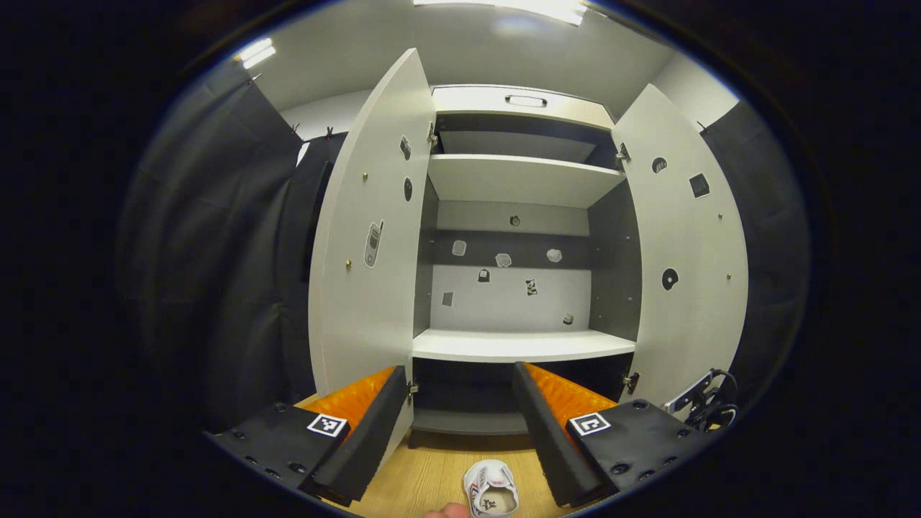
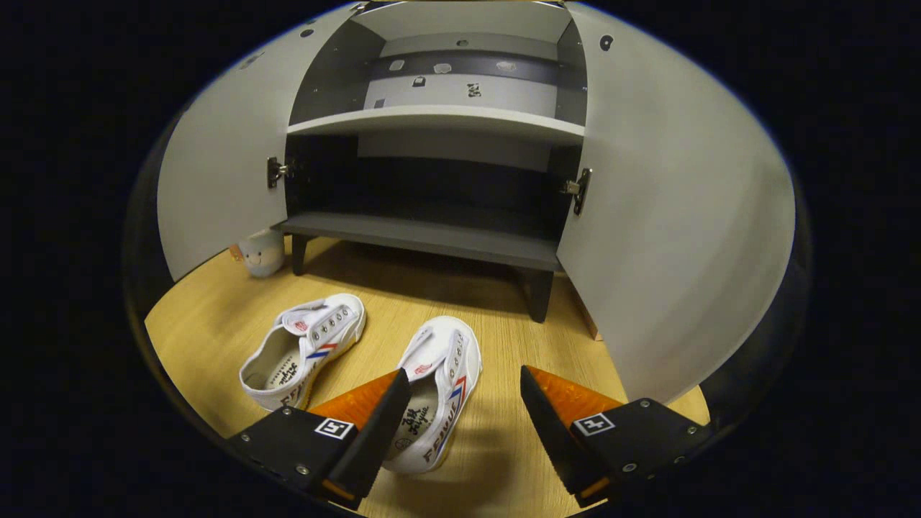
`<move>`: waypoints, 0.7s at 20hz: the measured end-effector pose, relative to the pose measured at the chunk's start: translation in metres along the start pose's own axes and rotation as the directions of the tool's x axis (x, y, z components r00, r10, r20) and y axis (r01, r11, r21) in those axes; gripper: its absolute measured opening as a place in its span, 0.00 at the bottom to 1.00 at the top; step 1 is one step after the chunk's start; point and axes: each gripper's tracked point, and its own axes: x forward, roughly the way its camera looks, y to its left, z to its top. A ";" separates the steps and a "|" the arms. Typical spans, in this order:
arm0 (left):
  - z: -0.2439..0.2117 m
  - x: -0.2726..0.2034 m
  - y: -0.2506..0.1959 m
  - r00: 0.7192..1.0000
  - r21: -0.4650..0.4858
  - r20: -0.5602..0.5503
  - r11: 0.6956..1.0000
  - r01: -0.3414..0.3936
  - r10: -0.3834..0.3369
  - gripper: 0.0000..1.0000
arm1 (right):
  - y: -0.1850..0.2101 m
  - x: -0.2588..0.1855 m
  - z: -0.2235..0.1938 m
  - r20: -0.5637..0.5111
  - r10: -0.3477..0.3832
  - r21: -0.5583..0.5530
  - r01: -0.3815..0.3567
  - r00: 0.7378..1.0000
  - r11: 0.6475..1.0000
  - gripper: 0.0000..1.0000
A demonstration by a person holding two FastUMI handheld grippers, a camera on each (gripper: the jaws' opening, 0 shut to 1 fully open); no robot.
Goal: Grab one shoe with the right hand and put it into the shoe cabinet, grab the other shoe with the left hand and put it into the shoe cabinet; then close the right door with the right hand and the left door with the left hand.
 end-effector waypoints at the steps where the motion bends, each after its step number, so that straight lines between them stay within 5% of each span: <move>1: 0.000 0.000 0.002 1.000 0.000 -0.001 1.000 -0.003 0.003 0.96 | 0.000 0.006 -0.006 -0.016 -0.004 -0.008 0.004 1.000 1.000 0.95; 14: -0.003 0.002 0.005 1.000 0.012 -0.016 1.000 -0.014 0.014 0.96 | -0.016 0.078 -0.022 -0.049 -0.027 -0.046 0.025 0.998 0.999 0.92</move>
